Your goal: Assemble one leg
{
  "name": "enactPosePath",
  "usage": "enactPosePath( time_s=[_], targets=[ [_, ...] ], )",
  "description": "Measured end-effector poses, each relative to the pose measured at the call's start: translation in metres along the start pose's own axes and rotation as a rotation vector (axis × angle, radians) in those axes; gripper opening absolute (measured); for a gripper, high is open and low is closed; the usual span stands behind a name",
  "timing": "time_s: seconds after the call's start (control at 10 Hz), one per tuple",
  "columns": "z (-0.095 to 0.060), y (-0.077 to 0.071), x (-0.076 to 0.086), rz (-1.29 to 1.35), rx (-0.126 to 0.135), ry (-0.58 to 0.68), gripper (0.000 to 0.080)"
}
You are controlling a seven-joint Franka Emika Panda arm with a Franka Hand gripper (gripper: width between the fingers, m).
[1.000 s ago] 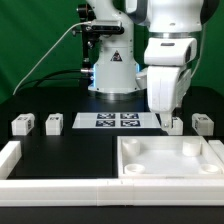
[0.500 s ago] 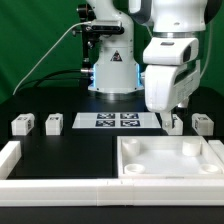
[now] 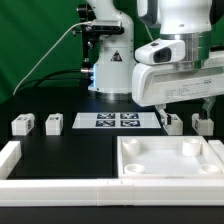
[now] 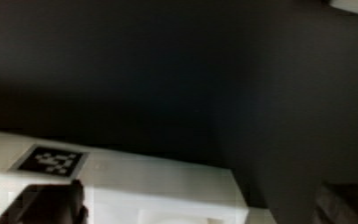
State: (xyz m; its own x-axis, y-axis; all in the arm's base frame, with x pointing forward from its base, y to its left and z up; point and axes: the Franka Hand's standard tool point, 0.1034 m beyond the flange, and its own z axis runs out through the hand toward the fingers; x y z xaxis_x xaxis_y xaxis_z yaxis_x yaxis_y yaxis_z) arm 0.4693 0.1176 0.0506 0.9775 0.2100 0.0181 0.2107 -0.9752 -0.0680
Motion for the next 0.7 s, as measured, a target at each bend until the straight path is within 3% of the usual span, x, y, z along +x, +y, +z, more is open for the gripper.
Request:
enactPosePath(
  time_s=[0.4, 0.7],
  targets=[
    [0.006, -0.029, -0.003, 0.016, 0.005, 0.026, 0.0649],
    [0.005, -0.026, -0.004, 0.008, 0.002, -0.038, 0.0649]
  ],
)
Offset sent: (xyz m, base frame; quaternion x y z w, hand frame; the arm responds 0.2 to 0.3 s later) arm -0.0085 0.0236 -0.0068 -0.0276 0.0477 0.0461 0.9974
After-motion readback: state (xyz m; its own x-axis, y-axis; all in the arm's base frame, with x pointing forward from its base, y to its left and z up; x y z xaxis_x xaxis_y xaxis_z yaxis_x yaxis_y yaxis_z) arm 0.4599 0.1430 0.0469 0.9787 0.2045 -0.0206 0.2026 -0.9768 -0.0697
